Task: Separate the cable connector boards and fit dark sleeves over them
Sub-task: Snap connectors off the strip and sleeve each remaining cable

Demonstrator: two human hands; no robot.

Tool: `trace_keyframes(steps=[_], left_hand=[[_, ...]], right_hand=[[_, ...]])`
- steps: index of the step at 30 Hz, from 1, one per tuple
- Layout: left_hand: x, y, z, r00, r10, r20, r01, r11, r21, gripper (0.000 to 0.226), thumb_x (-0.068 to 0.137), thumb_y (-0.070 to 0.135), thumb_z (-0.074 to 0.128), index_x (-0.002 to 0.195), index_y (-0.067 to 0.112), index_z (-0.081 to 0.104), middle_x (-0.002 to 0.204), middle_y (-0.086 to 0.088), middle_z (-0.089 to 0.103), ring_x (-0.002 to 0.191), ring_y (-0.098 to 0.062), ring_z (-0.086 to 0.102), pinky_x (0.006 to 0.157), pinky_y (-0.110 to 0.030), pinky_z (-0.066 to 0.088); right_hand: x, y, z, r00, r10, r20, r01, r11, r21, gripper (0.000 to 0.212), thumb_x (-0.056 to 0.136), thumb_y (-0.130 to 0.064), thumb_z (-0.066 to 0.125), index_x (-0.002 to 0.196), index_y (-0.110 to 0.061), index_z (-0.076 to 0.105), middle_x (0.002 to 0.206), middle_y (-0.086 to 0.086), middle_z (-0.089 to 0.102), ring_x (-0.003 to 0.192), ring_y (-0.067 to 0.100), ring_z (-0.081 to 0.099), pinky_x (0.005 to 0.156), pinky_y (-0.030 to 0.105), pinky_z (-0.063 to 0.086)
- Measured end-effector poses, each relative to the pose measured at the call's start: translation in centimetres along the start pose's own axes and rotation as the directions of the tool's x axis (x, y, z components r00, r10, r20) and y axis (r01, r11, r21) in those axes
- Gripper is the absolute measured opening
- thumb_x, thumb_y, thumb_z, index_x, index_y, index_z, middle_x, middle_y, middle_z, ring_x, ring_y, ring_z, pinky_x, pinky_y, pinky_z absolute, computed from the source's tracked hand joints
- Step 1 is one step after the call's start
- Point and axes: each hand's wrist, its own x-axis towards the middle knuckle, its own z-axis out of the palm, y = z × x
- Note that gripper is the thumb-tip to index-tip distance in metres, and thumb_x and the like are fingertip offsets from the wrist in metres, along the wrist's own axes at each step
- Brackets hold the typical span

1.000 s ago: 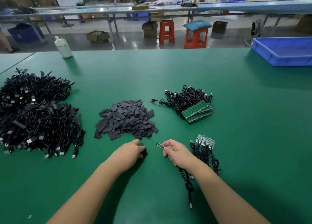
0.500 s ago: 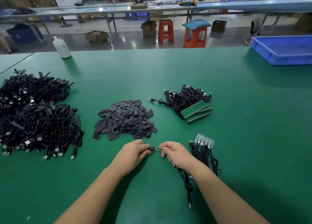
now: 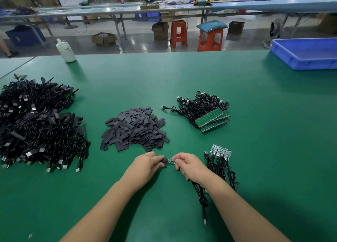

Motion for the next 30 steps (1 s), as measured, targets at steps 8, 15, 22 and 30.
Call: trace_keyframes(steps=[8, 15, 22, 30], left_hand=[[0.8, 0.6, -0.3, 0.997, 0.010, 0.075, -0.021, 0.989, 0.146, 0.023, 0.099, 0.026, 0.054, 0.118, 0.020, 0.066, 0.101, 0.000, 0.060, 0.086, -0.023, 0.061, 0.079, -0.033, 0.048], [1.0, 0.9, 0.3, 0.998, -0.051, 0.034, 0.048, 0.994, 0.097, 0.023, 0.100, 0.026, 0.053, 0.117, 0.023, 0.067, 0.096, -0.002, 0.059, 0.087, -0.024, 0.060, 0.080, -0.032, 0.047], [1.5, 1.2, 0.8, 0.990, -0.029, 0.136, 0.004, 0.984, 0.178, 0.024, 0.099, 0.031, 0.052, 0.118, 0.024, 0.065, 0.099, -0.002, 0.059, 0.089, -0.024, 0.061, 0.083, -0.036, 0.047], [1.8, 1.6, 0.9, 0.993, -0.027, 0.115, 0.006, 0.984, 0.176, 0.030, 0.100, 0.031, 0.051, 0.127, 0.024, 0.062, 0.102, -0.005, 0.061, 0.094, -0.025, 0.060, 0.087, -0.036, 0.045]], right_hand=[[0.0, 0.0, 0.1, 1.000, -0.006, -0.003, 0.006, 0.999, 0.035, 0.024, 0.102, -0.015, 0.044, 0.102, -0.028, 0.063, 0.072, -0.010, 0.060, 0.054, 0.007, 0.044, 0.049, 0.023, 0.044], [0.1, 0.2, 0.0, 1.000, -0.008, 0.011, 0.007, 1.000, 0.022, 0.022, 0.102, -0.018, 0.046, 0.103, -0.031, 0.064, 0.070, -0.011, 0.061, 0.053, 0.006, 0.045, 0.050, 0.023, 0.045], [-0.1, 0.2, 0.2, 1.000, -0.027, 0.012, 0.026, 1.000, 0.008, 0.024, 0.103, -0.016, 0.043, 0.118, -0.027, 0.058, 0.079, -0.006, 0.061, 0.057, 0.010, 0.044, 0.052, 0.026, 0.045], [-0.3, -0.2, 0.0, 0.998, -0.042, 0.055, 0.045, 0.998, -0.053, 0.030, 0.104, -0.018, 0.043, 0.130, -0.027, 0.054, 0.077, -0.009, 0.059, 0.063, 0.012, 0.045, 0.054, 0.025, 0.046]])
